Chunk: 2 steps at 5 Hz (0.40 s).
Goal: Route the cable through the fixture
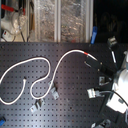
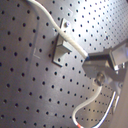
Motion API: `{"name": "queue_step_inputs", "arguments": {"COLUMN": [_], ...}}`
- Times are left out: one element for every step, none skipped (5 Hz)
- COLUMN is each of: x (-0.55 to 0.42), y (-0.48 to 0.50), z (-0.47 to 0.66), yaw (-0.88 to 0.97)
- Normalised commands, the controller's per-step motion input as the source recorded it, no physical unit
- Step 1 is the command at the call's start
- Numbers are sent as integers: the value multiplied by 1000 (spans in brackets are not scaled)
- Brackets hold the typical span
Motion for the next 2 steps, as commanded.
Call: {"name": "queue_step_inputs", "arguments": {"x": [-10,0], "y": [5,0], "z": [0,16], "yaw": [-11,0]}}
